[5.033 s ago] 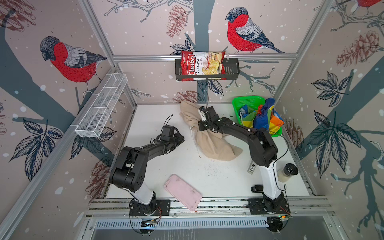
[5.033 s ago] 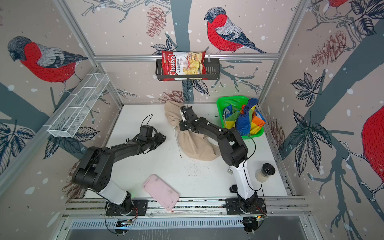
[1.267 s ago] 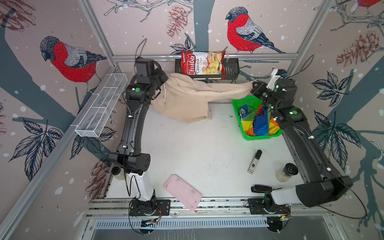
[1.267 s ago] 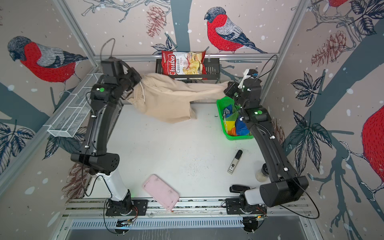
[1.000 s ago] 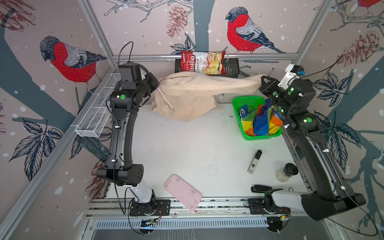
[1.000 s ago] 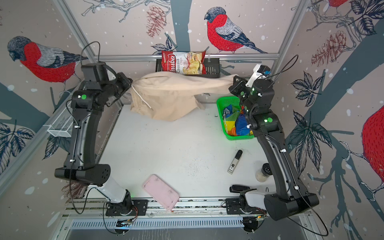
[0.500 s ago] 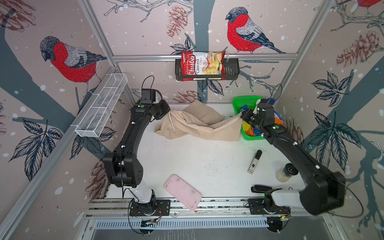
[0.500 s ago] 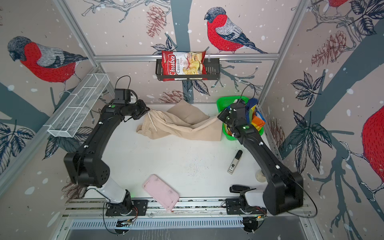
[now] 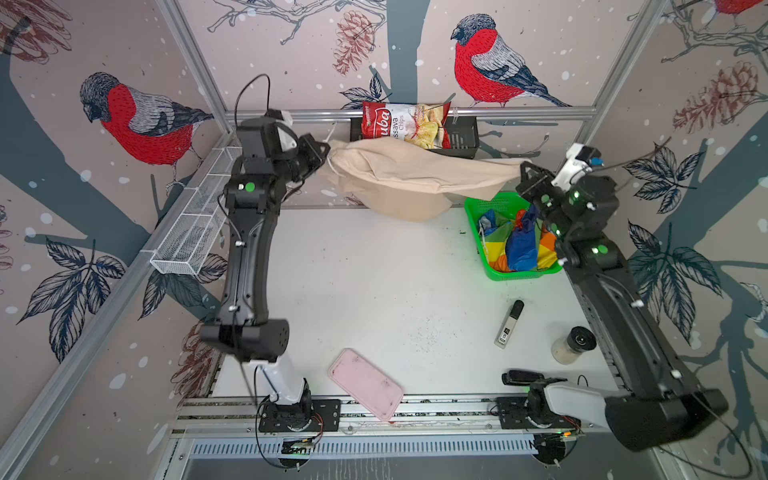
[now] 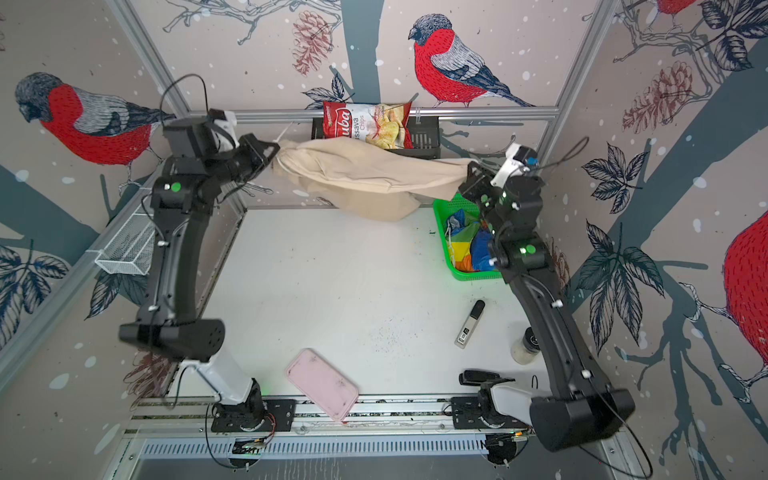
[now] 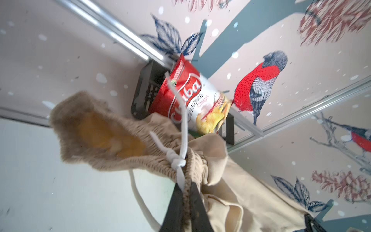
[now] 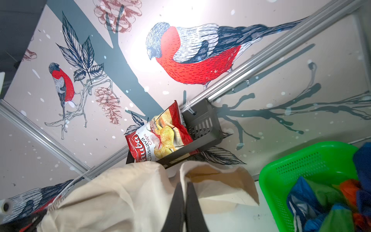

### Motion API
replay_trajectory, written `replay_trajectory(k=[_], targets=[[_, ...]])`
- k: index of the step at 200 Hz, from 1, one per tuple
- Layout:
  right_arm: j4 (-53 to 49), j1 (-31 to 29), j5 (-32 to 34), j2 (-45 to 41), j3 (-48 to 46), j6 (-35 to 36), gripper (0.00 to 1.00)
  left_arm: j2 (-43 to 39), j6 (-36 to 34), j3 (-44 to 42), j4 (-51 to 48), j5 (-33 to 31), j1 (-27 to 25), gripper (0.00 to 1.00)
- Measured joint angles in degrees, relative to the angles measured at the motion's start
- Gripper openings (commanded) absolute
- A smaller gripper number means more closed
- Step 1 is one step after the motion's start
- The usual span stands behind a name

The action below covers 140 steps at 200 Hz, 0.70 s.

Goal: Fold and stack the shorts
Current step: 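Lift the beige shorts with both grippers and stretch them apart in the air, then lay the stretched shorts flat on the table, pulling both grippers toward the robot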

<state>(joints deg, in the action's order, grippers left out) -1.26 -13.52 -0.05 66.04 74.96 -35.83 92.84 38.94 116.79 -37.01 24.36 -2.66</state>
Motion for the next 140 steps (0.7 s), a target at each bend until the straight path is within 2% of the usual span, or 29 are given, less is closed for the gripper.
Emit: replay_trajectory(k=[39, 66, 87, 111, 123, 140], targets=[[-0.39, -1.95, 1.07, -16.37, -29.05, -4.85, 0.00, -20.92, -1.88, -40.98, 4.96, -2.43, 0.02, 0.00], [-3.50, -5.03, 2.03, -22.05, -43.65, -9.07, 0.00, -30.91, -1.64, -65.59, 8.41, -3.85, 0.02, 0.00], [-7.21, -7.50, 3.50, -24.35, -50.07, -11.78, 0.00, -34.29, 0.20, -78.95, 8.04, -4.09, 0.04, 0.00], [-11.74, -9.38, 5.40, -26.62, -54.64, -14.53, 0.05, -35.82, 1.64, -87.06, 8.66, -3.96, 0.04, 0.00], [-13.84, -9.86, 6.36, -28.35, -56.15, -15.80, 0.12, -36.33, 2.19, -89.44, 8.70, -3.23, 0.04, 0.26], [-16.31, -10.08, 7.91, -30.80, -57.11, -17.31, 0.29, -37.35, 2.67, -90.33, 8.28, -2.47, 0.07, 0.53]])
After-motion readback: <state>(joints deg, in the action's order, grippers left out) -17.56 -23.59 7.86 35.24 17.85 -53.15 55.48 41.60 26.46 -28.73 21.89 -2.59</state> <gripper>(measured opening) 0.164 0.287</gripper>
